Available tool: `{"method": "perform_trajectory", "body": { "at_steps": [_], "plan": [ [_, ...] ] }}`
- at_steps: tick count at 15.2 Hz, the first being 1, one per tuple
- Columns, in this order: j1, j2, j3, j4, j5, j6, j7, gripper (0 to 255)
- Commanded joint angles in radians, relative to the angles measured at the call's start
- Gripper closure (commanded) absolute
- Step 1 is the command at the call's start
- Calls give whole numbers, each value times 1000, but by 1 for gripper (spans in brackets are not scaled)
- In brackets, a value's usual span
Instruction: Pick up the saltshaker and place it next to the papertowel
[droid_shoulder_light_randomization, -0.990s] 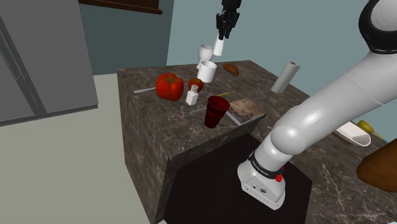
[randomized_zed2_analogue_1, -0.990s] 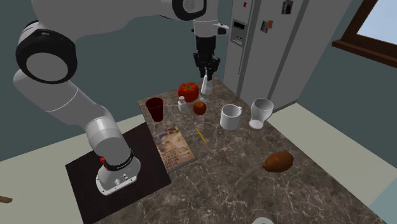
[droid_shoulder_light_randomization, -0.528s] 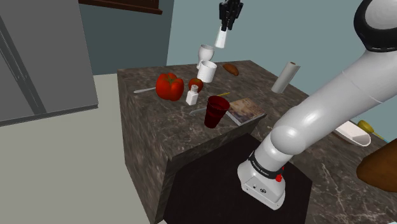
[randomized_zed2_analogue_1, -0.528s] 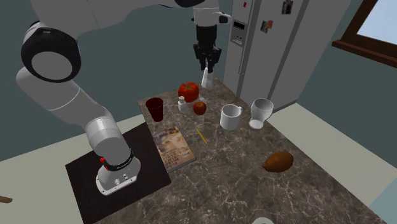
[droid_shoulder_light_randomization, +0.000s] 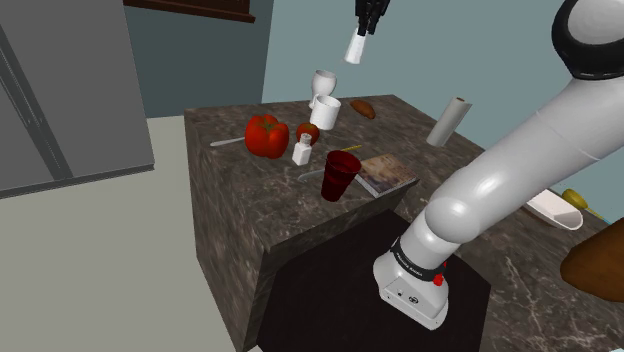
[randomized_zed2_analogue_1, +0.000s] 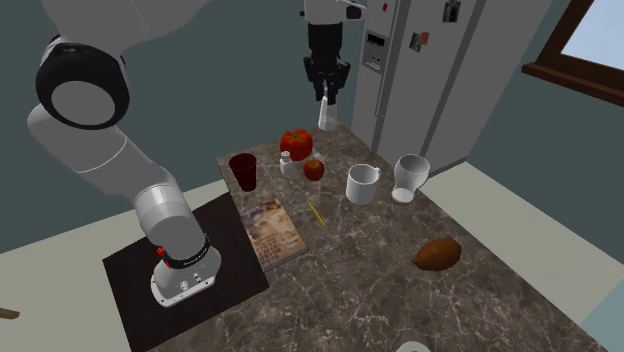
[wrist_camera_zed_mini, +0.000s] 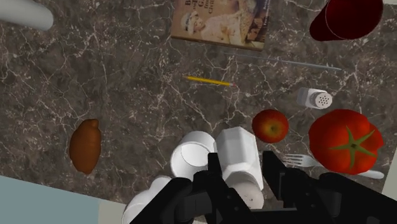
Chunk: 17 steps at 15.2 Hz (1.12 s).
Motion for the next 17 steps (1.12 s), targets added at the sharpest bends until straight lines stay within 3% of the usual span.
{"method": "perform_trajectory", "body": {
  "at_steps": [1,9,17],
  "plan": [
    [-15,-33,-22,-32,-11,4,-38,255],
    [-79,-149,-133,-134,-70,24,-208,255],
    [-138,-202,-263,-162,-133,42,-394,255]
  ]
}}
